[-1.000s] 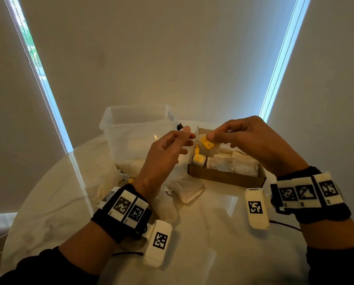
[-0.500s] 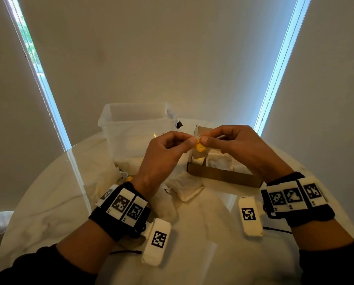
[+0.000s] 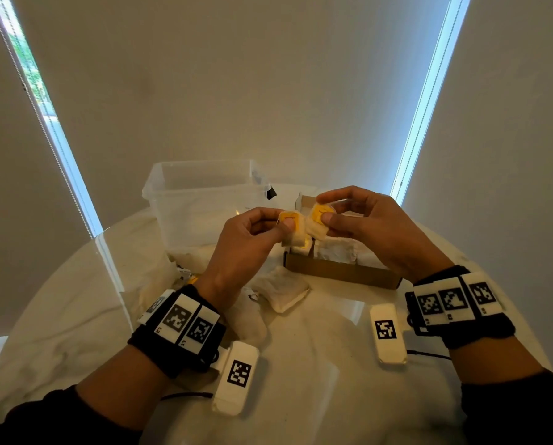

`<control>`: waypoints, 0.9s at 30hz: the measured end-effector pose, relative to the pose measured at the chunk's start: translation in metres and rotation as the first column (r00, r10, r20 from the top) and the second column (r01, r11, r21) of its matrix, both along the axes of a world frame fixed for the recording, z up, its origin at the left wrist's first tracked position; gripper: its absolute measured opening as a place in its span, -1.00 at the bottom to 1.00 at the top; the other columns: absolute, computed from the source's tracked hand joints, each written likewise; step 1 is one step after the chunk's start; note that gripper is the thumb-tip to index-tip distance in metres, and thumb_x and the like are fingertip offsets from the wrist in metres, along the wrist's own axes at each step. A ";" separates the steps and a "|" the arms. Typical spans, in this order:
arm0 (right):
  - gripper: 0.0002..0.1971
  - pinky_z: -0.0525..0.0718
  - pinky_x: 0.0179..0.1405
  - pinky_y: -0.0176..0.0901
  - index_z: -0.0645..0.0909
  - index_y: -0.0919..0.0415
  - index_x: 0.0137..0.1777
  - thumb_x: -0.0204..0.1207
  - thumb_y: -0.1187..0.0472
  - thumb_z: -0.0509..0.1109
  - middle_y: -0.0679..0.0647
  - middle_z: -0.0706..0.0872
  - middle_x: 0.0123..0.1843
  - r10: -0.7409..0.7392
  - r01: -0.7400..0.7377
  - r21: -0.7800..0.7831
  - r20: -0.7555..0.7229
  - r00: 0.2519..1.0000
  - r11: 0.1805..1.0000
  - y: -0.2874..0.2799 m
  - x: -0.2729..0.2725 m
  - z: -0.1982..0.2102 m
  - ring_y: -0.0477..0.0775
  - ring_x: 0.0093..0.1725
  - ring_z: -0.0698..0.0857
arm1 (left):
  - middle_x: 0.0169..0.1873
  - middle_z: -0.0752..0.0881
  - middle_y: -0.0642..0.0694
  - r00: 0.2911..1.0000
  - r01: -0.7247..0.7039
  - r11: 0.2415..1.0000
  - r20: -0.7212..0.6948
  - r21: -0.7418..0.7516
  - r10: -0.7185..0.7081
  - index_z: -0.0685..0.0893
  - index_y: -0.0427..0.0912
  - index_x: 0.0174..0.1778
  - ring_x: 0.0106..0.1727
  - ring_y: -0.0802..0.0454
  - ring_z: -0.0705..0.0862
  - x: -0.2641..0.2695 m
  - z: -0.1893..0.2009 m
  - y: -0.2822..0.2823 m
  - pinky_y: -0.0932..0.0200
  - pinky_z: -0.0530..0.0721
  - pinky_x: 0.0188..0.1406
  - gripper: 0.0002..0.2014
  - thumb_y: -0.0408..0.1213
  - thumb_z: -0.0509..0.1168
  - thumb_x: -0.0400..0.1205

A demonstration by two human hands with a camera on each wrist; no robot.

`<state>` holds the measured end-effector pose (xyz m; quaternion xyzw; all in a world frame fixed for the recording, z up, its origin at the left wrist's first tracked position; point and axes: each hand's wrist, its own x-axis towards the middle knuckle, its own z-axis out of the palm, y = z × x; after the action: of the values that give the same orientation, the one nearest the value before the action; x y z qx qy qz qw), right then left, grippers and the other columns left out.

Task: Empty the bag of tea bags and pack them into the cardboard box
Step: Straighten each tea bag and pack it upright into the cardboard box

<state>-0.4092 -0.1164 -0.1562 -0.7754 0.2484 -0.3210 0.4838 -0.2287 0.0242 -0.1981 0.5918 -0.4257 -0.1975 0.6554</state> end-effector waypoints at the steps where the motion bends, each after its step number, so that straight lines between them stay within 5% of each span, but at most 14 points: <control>1: -0.71 0.90 0.05 -0.12 0.81 0.02 0.32 0.62 0.24 0.61 0.02 0.88 0.16 -0.017 0.017 -0.015 -0.011 1.000 1.000 -0.003 0.000 -0.001 0.02 0.15 0.89 | 0.05 0.89 0.00 1.000 -0.002 1.000 -0.008 0.000 0.002 0.83 -0.16 0.31 -0.08 0.39 0.82 0.000 0.000 0.000 0.52 0.67 -0.22 -0.75 -0.20 0.51 0.73; 7: -0.76 0.92 0.11 0.03 0.84 0.02 0.22 0.57 0.17 0.68 -0.04 0.90 0.11 -0.113 0.101 -0.113 -0.104 0.988 0.988 -0.016 0.004 -0.010 0.03 0.05 0.90 | -0.03 0.88 0.00 1.000 -0.004 0.998 -0.005 0.058 0.004 0.86 -0.13 0.18 -0.12 0.37 0.80 0.002 -0.002 0.000 0.50 0.67 -0.22 -0.85 -0.23 0.53 0.71; 11: -0.80 0.87 0.16 0.08 0.81 -0.07 0.11 0.54 0.04 0.70 -0.10 0.88 0.01 -0.182 0.136 -0.219 -0.206 0.961 0.966 -0.025 0.018 -0.010 -0.02 0.07 0.85 | -0.04 0.89 0.02 0.994 0.071 0.963 0.065 0.260 -0.091 0.89 0.02 0.04 -0.02 0.20 0.80 0.005 -0.010 -0.002 0.29 0.74 0.03 -0.92 -0.12 0.55 0.67; 18: -0.77 0.84 0.15 -0.02 0.73 0.03 0.20 0.60 0.09 0.63 -0.03 0.89 -0.05 -0.122 -0.094 -0.327 -0.584 0.802 0.940 -0.026 0.044 0.003 0.00 -0.01 0.87 | -0.06 0.90 0.10 0.982 0.148 0.919 0.054 0.366 -0.180 0.90 0.01 0.06 0.03 0.17 0.83 0.008 -0.014 -0.003 0.27 0.75 0.11 -0.82 -0.01 0.58 0.64; 23: -0.86 0.76 -0.04 -0.18 0.75 -0.06 -0.05 0.59 0.19 0.65 -0.11 0.85 -0.10 -0.039 -0.227 -0.288 -0.693 0.720 0.930 -0.023 0.061 0.005 -0.08 -0.11 0.80 | -0.07 0.88 0.13 0.977 0.136 0.911 0.100 0.390 -0.189 0.90 0.05 0.06 0.04 0.18 0.80 0.009 -0.014 -0.004 0.28 0.66 0.03 -0.82 0.03 0.55 0.66; 27: -0.92 0.68 -0.09 -0.26 0.87 0.09 0.00 0.61 0.10 0.64 -0.10 0.86 -0.13 -0.086 -0.247 -0.339 -0.727 0.681 0.908 -0.030 0.076 -0.005 -0.11 -0.07 0.76 | -0.08 0.90 0.11 0.975 0.146 0.921 0.103 0.362 -0.195 0.91 0.04 0.01 0.00 0.21 0.81 0.010 -0.015 -0.003 0.24 0.69 0.09 -0.84 0.02 0.56 0.65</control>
<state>-0.3330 -0.1462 -0.1610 -0.9321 0.3112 -0.0093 0.1850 -0.2185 0.0207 -0.2132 0.6723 -0.4774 -0.2859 0.4882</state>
